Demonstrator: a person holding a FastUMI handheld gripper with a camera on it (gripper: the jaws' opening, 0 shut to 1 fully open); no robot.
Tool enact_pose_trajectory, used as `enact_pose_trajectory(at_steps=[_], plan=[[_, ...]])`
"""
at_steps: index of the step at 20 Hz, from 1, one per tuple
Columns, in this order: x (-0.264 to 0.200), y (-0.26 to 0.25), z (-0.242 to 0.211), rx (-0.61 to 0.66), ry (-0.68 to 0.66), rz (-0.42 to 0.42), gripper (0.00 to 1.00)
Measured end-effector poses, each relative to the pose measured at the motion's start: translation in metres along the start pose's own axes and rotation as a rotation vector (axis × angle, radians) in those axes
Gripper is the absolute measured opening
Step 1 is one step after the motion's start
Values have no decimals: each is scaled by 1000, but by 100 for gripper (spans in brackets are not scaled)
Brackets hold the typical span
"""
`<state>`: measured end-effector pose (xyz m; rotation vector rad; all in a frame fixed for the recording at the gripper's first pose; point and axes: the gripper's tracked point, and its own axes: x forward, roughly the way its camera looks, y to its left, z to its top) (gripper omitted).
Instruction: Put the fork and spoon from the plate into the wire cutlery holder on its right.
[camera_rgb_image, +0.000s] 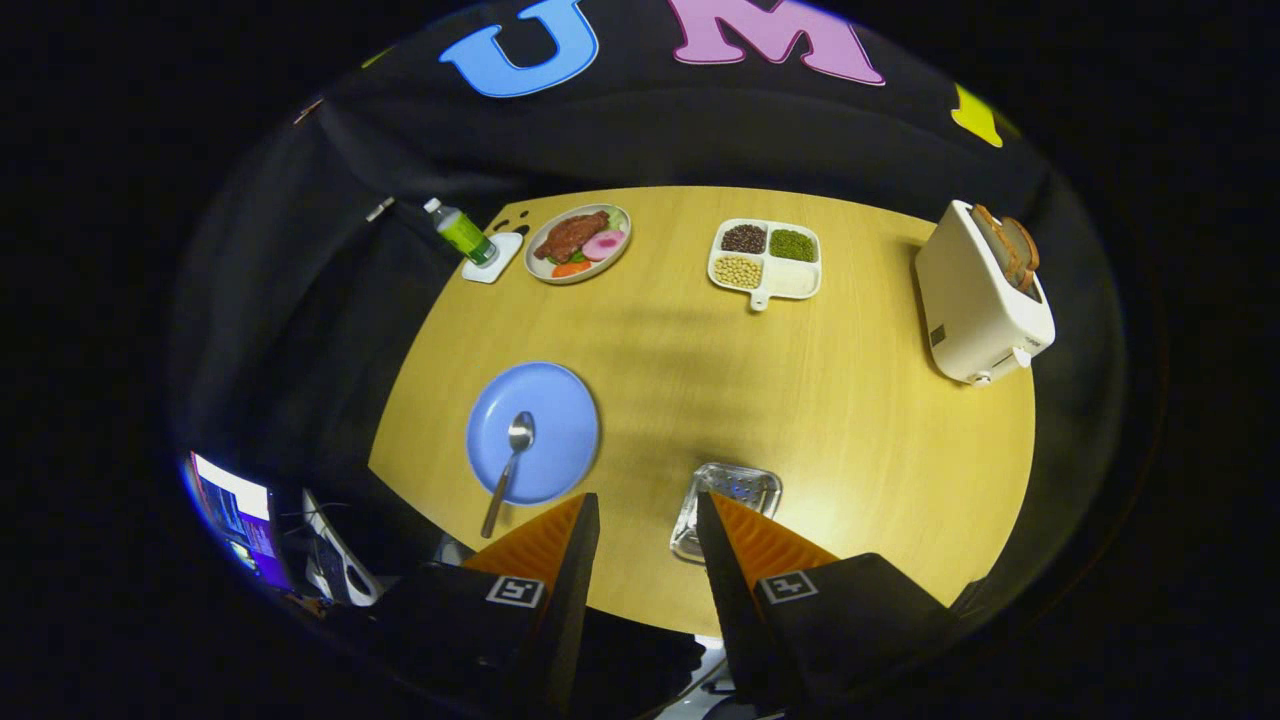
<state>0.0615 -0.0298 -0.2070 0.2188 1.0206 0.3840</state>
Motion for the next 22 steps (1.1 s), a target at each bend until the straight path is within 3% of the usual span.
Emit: enact_pose_trajectory(at_steps=[4, 10, 22], plan=[[8, 61, -10, 9, -15, 90, 63], [57, 123, -15, -19, -5, 133, 63], [184, 163, -54, -12, 221, 34, 63]])
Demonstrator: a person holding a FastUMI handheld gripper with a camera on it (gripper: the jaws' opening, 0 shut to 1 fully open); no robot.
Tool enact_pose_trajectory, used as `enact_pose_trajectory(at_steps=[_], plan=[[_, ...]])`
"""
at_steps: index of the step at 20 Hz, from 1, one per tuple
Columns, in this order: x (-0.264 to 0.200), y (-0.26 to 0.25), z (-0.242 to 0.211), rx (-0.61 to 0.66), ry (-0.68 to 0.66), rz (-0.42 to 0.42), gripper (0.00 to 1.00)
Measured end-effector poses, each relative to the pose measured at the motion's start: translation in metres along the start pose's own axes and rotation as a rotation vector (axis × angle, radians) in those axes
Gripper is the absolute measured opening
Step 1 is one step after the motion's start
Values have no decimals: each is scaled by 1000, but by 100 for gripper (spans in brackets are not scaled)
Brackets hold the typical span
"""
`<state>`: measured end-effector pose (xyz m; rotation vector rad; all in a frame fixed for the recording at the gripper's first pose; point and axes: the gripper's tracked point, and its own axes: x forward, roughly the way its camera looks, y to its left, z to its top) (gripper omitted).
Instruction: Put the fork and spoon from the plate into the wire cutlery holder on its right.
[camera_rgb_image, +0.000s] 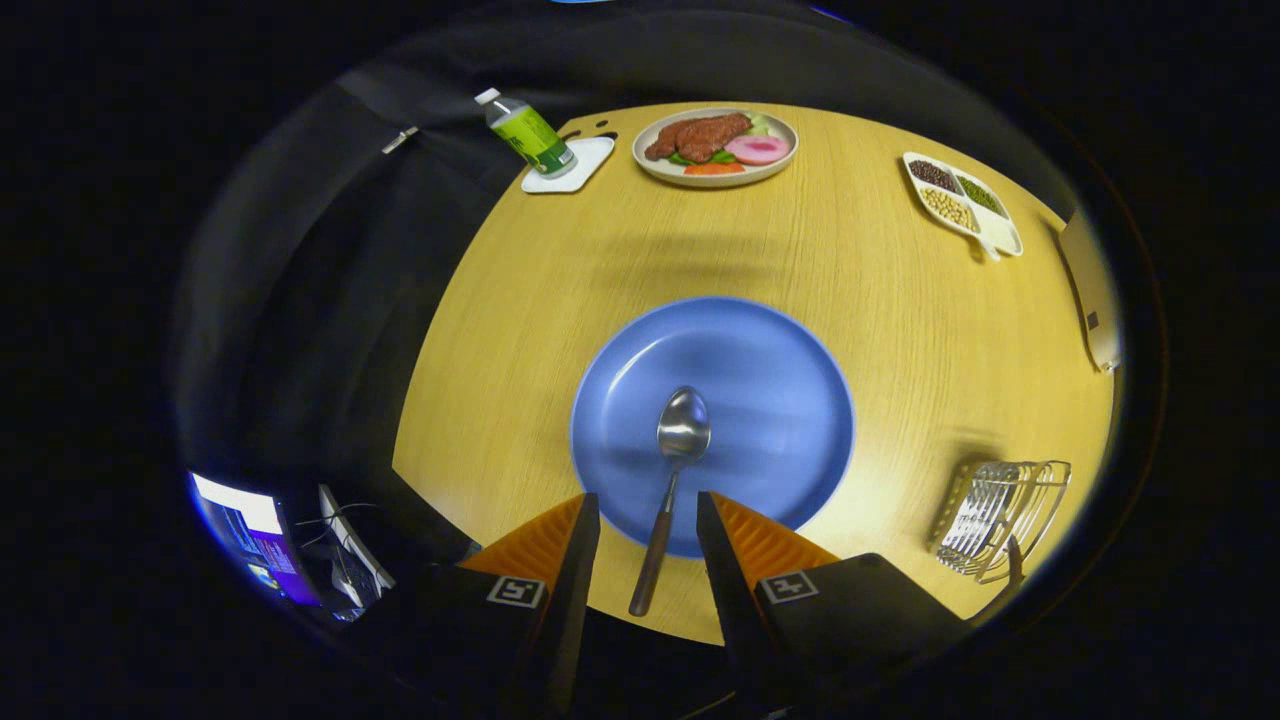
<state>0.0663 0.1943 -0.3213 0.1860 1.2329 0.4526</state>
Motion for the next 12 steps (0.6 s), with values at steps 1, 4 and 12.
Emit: enact_pose_trajectory(at_steps=[1, 4, 12], plan=[[10, -2, -2, 5, 14, -15, 63], [32, -6, -6, 29, 49, -50, 63], [64, -12, -9, 53, 100, -93, 63]])
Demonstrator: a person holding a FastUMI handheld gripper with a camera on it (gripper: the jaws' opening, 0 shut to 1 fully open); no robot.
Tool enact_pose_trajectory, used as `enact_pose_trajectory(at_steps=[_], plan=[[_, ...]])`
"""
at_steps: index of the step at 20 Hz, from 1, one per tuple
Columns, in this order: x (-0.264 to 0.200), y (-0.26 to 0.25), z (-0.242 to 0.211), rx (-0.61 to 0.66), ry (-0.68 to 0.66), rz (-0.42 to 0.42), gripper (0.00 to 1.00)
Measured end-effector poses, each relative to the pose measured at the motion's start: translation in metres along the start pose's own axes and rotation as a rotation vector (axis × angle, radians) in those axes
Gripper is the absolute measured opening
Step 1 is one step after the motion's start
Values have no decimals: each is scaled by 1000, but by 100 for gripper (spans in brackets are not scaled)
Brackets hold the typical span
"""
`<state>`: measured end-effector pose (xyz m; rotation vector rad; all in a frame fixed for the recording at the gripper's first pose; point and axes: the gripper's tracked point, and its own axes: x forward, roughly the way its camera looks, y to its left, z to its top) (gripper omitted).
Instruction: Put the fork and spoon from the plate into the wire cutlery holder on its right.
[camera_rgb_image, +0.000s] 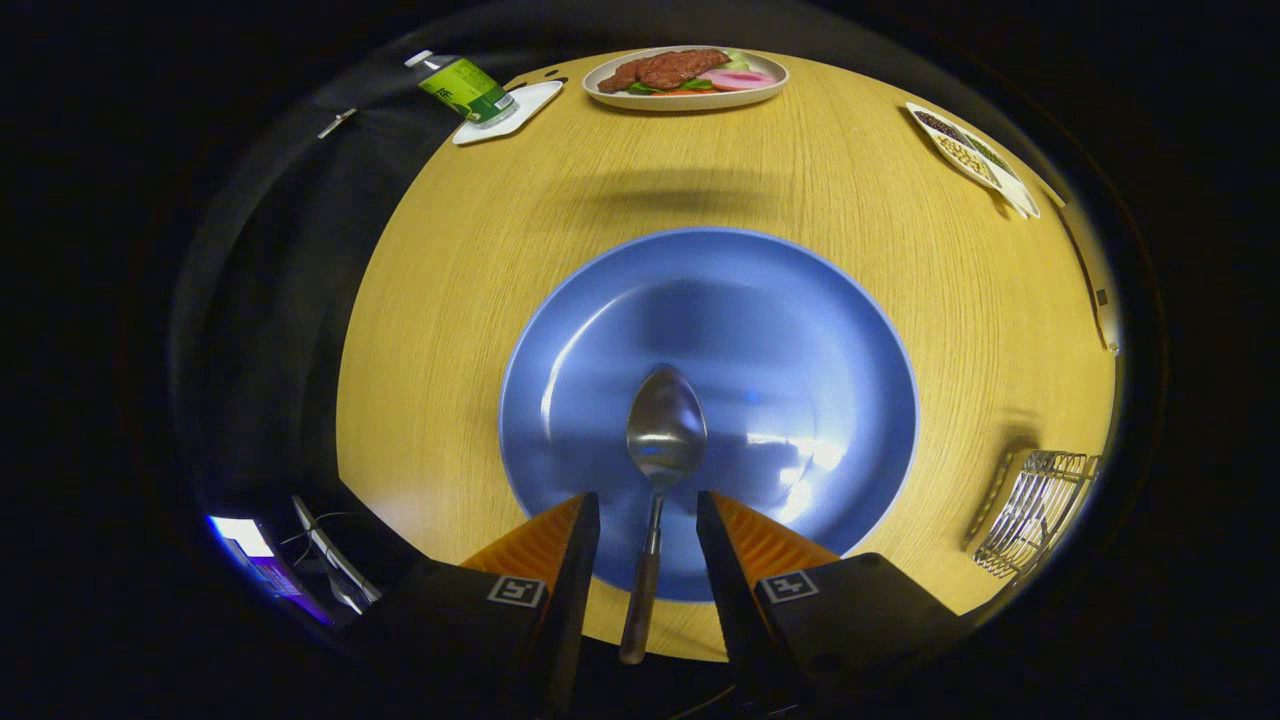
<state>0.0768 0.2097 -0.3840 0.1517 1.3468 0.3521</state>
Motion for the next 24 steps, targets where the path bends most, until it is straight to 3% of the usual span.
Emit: enact_pose_trajectory(at_steps=[1, 3, 5, 6, 8, 11, 15, 24], plan=[[4, 0, 0, 5, 1, -4, 62], [9, -2, 0, 5, 5, -28, 46], [11, -6, -1, -3, 11, -44, 15], [11, -4, -4, -15, 17, -26, 9], [2, 5, -8, -39, 4, 53, 6], [-5, 5, -6, -56, -18, 84, 6], [-26, 3, 5, 13, -61, 133, 6], [-129, -15, 4, 10, -156, 245, 5]])
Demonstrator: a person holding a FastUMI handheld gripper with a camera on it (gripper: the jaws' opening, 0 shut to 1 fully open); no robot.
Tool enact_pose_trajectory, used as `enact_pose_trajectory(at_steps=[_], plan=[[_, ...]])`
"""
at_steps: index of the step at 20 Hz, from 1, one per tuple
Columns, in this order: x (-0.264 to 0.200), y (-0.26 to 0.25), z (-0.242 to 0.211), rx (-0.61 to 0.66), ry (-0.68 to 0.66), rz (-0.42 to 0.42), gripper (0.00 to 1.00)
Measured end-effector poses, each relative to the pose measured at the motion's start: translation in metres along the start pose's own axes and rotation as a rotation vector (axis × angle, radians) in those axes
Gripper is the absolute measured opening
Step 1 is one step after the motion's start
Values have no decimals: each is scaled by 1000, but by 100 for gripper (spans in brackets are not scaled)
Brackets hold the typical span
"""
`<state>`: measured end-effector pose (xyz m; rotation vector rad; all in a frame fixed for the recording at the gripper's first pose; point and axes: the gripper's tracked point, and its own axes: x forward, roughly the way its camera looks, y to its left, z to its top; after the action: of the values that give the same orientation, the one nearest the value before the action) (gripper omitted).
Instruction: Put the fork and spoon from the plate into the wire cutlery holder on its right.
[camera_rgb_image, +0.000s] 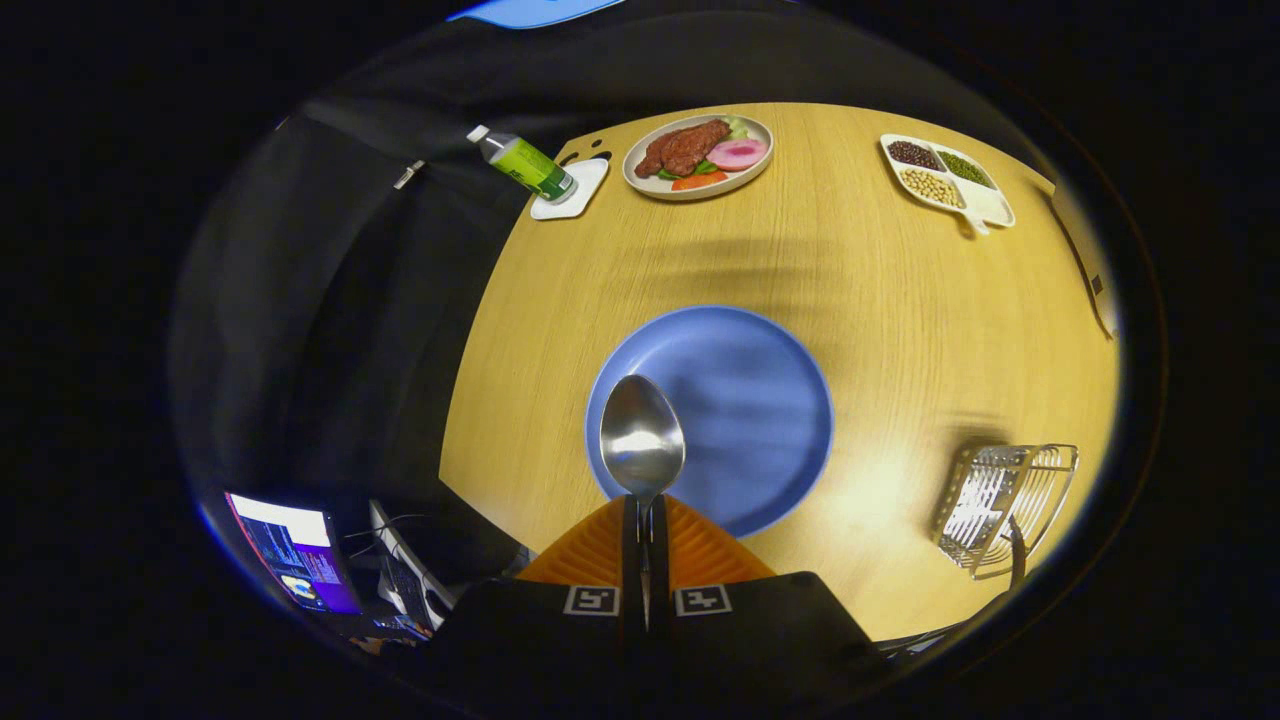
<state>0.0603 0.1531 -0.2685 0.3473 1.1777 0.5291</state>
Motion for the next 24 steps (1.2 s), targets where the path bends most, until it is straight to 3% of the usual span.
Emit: enact_pose_trajectory(at_steps=[12, 24], plan=[[-139, -88, -23, -33, 105, -105, 6], [-143, -169, -54, -127, 506, -287, 6]])
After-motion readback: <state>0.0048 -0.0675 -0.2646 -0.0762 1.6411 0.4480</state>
